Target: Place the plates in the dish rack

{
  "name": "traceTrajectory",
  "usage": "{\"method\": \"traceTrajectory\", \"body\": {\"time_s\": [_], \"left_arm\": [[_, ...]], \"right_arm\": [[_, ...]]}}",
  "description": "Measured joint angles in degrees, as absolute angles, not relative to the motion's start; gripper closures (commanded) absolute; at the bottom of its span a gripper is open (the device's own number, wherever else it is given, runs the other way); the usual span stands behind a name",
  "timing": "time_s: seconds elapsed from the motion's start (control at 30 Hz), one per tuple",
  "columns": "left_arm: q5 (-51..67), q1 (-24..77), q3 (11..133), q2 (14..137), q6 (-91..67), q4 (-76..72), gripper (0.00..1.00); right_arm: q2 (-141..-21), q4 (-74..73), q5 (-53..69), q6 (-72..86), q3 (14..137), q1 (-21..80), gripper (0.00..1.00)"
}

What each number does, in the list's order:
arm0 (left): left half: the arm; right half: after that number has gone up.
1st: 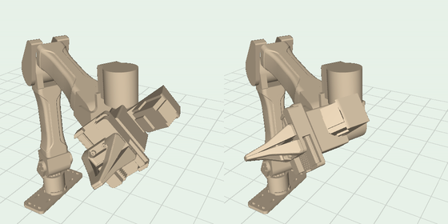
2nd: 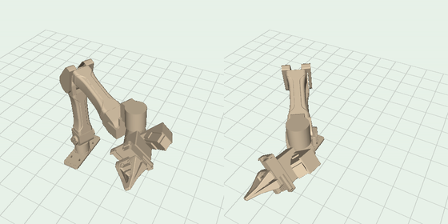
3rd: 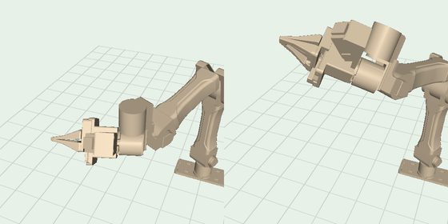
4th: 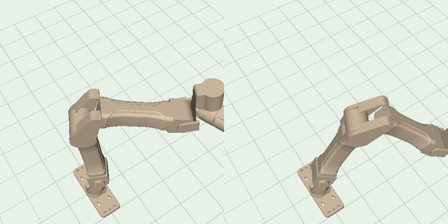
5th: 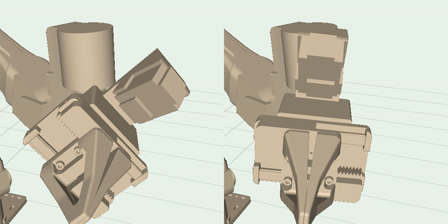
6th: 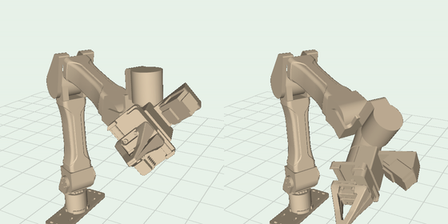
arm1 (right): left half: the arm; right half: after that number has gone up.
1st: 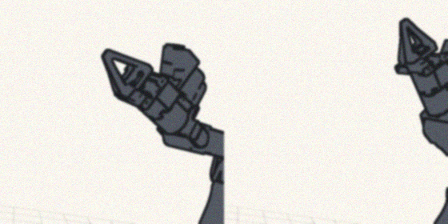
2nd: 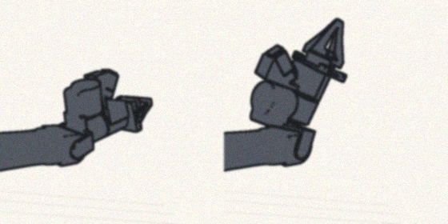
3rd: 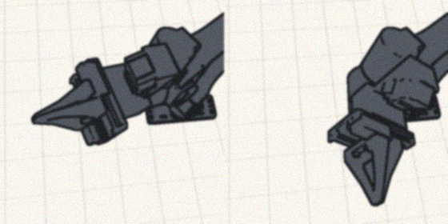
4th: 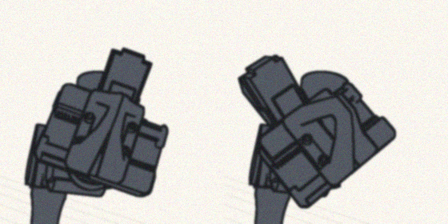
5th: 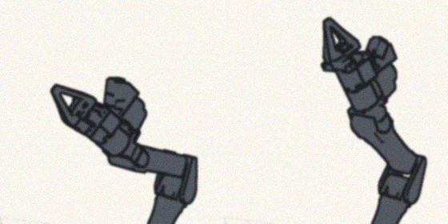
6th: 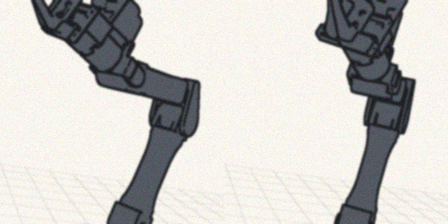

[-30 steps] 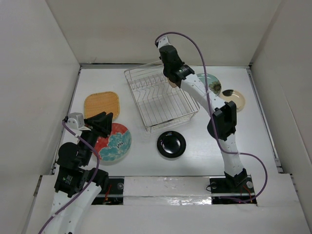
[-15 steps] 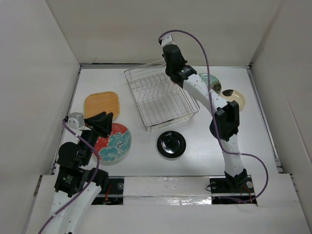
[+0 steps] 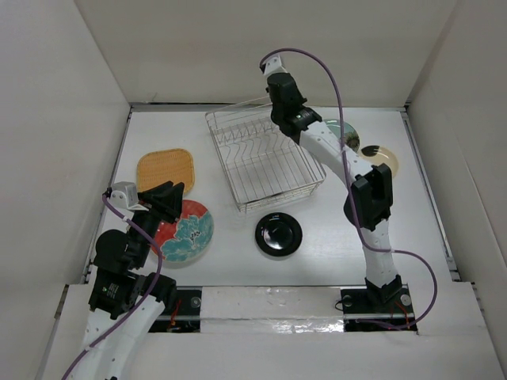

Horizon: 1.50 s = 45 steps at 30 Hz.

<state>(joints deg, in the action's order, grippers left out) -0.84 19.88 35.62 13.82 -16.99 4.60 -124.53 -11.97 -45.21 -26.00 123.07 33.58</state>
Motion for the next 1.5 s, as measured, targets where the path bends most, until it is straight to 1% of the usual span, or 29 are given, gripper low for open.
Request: {"method": "traceTrajectory", "body": {"time_s": [0.27,0.43,0.53,1.33,1.37,1.4,1.47,1.5], "left_arm": [[-0.8,19.9,35.6,13.8,-17.0,4.6,0.67],[-0.8,19.9,35.6,13.8,-17.0,4.6,0.67],[-0.8,19.9,35.6,13.8,-17.0,4.6,0.67],[-0.9,19.9,35.6,13.8,-17.0,4.6,0.67],[-0.9,19.9,35.6,13.8,-17.0,4.6,0.67],[-0.9,19.9,35.6,13.8,-17.0,4.6,0.67],[-0.9,19.9,35.6,13.8,-17.0,4.6,0.67],[-0.9,19.9,35.6,13.8,-17.0,4.6,0.67]], "right_arm": [[-118.2,-10.8,-46.8,-26.1,118.4,32.9,1.00],[-117.6,-9.0,-47.0,-26.0,115.8,32.5,1.00],[-118.1,-9.1,-46.9,-26.0,114.3,32.4,1.00],[-125.8,-7.2,-43.9,-23.2,113.5,34.4,1.00],[-125.8,-7.2,-43.9,-22.9,113.5,34.5,0.98],[-125.8,-7.2,-43.9,-22.7,113.5,34.5,0.82],[-125.8,-7.2,-43.8,-21.6,113.5,34.6,0.58],[-125.8,-7.2,-43.9,-21.0,113.5,34.6,0.42]]}}
